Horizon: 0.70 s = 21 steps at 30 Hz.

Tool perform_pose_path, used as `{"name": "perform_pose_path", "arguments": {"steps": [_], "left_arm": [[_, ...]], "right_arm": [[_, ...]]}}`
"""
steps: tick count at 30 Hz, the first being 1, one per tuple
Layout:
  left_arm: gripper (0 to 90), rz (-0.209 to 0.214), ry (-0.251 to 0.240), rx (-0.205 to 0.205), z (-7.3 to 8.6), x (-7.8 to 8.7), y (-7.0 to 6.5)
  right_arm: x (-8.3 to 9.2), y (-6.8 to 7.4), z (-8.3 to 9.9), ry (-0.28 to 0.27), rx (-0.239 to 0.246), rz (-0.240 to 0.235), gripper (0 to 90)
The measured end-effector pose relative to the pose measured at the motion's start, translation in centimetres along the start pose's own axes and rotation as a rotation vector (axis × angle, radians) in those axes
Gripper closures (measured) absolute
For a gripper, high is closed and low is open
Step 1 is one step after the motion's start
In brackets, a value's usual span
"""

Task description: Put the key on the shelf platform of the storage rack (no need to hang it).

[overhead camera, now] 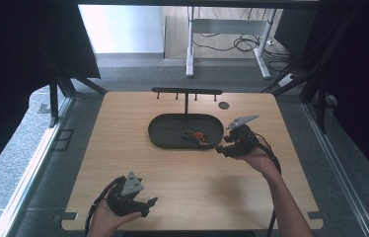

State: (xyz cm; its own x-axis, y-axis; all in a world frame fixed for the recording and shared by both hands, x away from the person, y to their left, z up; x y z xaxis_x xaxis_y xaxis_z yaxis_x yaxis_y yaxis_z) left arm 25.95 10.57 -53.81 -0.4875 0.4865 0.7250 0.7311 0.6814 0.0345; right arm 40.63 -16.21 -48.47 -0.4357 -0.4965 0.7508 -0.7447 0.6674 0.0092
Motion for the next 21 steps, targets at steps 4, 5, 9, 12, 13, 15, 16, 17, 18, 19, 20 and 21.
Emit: {"name": "perform_pose_path", "arguments": {"steps": [4, 5, 9, 12, 13, 15, 16, 17, 18, 19, 20, 21], "left_arm": [[20.3, 0.002, 0.004, -0.001, 0.0, -0.1, -0.1], [20.3, 0.001, 0.004, 0.0, 0.0, -0.2, -0.1], [20.3, 0.0, 0.01, -0.005, 0.1, -0.2, -0.1], [20.3, 0.0, 0.008, 0.001, 0.1, -0.3, -0.2], [20.3, 0.0, 0.011, -0.003, 0.1, -0.3, -0.2], [20.3, 0.0, 0.014, -0.004, 0.1, -0.3, -0.3], [20.3, 0.002, 0.014, -0.005, 0.1, -0.3, -0.4], [20.3, 0.004, 0.014, -0.006, 0.0, -0.3, -0.4], [20.3, 0.005, 0.011, -0.005, 0.0, -0.3, -0.5], [20.3, 0.004, 0.012, -0.006, 0.0, -0.4, -0.6], [20.3, 0.004, 0.014, -0.008, 0.0, -0.4, -0.6], [20.3, 0.003, 0.015, -0.009, 0.0, -0.4, -0.6]], "right_arm": [[0.5, -0.1, 1.8, -0.008, -0.001, 0.01, 44.3], [0.6, -0.2, 2.3, -0.011, -0.01, 0.015, 44.2], [0.9, -0.4, 4.1, -0.025, -0.035, 0.017, 44.3], [1.1, -0.3, 5.4, -0.039, -0.047, 0.019, 44.3], [1.1, -0.2, 6.2, -0.048, -0.056, 0.019, 44.2], [1.1, -0.1, 6.6, -0.05, -0.055, 0.02, 44.3], [1.1, 0.0, 7.0, -0.051, -0.059, 0.021, 44.2], [1.0, 0.0, 7.5, -0.051, -0.059, 0.025, 44.2], [0.9, 0.0, 7.9, -0.049, -0.062, 0.023, 44.2], [0.8, 0.0, 8.5, -0.044, -0.066, 0.024, 44.2], [0.8, 0.0, 8.5, -0.044, -0.066, 0.024, 44.2], [0.7, 0.0, 8.7, -0.043, -0.071, 0.026, 44.2]]}}
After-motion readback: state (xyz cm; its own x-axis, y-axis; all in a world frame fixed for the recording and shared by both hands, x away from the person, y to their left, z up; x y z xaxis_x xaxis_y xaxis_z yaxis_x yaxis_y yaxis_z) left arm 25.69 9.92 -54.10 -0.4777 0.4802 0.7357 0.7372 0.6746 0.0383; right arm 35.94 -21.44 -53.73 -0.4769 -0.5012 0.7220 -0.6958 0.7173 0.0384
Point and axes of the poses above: each handheld gripper's, and its own axes: x roughly backward along the jaws, z roughly out of its underside, y roughly to its left, the point moved 9 cm from there along -x, roughly forward along the jaws
